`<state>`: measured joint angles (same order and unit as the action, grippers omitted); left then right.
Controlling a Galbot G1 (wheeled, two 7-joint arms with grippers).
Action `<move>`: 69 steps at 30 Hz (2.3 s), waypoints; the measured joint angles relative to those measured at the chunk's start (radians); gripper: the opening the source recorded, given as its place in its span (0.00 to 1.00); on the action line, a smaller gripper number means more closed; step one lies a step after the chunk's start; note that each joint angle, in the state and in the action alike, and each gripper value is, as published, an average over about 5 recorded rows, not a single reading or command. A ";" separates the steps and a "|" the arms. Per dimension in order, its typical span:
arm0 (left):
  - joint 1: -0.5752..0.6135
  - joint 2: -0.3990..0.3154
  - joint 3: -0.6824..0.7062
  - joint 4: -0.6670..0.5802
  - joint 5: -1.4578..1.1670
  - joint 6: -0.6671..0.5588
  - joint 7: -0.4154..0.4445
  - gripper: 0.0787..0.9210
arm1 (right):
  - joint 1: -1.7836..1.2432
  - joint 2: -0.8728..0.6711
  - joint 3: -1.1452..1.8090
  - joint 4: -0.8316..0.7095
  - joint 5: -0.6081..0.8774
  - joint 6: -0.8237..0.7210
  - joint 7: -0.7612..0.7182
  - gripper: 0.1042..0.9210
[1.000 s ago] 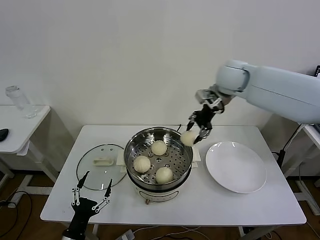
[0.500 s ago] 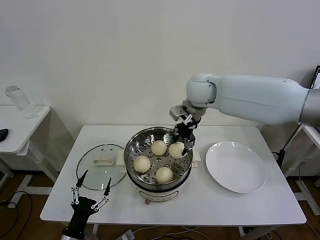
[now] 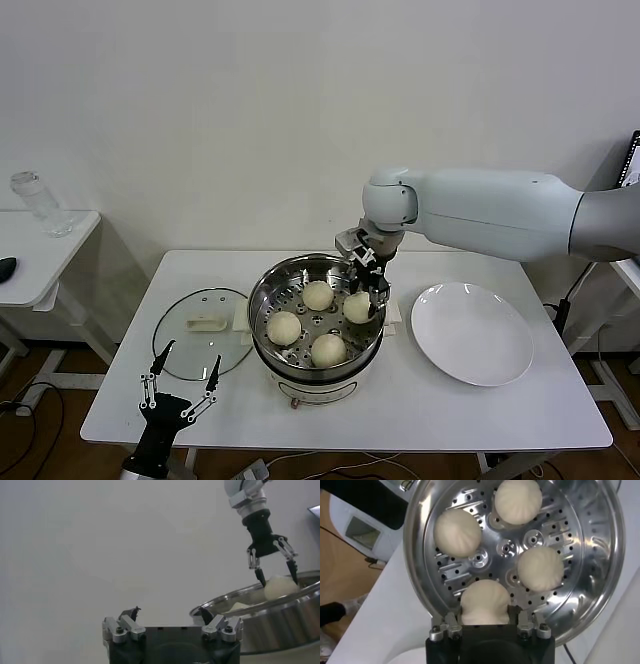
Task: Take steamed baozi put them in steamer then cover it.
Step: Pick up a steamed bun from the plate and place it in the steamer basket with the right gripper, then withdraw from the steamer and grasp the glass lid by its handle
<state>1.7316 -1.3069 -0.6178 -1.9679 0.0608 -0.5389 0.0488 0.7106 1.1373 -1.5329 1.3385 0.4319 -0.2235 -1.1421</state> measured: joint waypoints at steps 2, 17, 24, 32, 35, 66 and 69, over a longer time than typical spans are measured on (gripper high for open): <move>-0.001 0.000 -0.001 0.000 0.000 0.000 0.000 0.88 | -0.001 0.002 -0.001 0.001 -0.003 0.000 0.001 0.72; -0.006 0.004 -0.014 -0.008 0.009 0.006 -0.003 0.88 | 0.005 -0.095 0.098 0.100 0.041 0.036 0.059 0.88; -0.029 0.017 -0.031 -0.015 0.044 0.019 -0.021 0.88 | -0.063 -0.238 0.233 0.207 0.107 0.141 0.333 0.88; -0.069 0.022 -0.048 -0.018 0.158 0.051 -0.080 0.88 | -0.334 -0.362 0.503 0.283 0.096 0.277 0.846 0.88; -0.088 0.023 -0.054 -0.020 0.226 0.070 -0.125 0.88 | -0.494 -0.379 0.656 0.288 0.075 0.327 1.004 0.88; -0.210 0.048 -0.102 0.216 1.006 0.259 -0.255 0.88 | -1.834 -0.048 1.974 0.282 -0.075 0.675 1.299 0.88; -0.222 0.044 -0.103 0.252 1.066 0.270 -0.260 0.88 | -1.877 -0.029 2.010 0.284 -0.081 0.677 1.302 0.88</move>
<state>1.5098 -1.2630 -0.7213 -1.7154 1.1266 -0.2688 -0.2115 -1.1666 1.1086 0.4774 1.6223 0.3505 0.4533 0.1594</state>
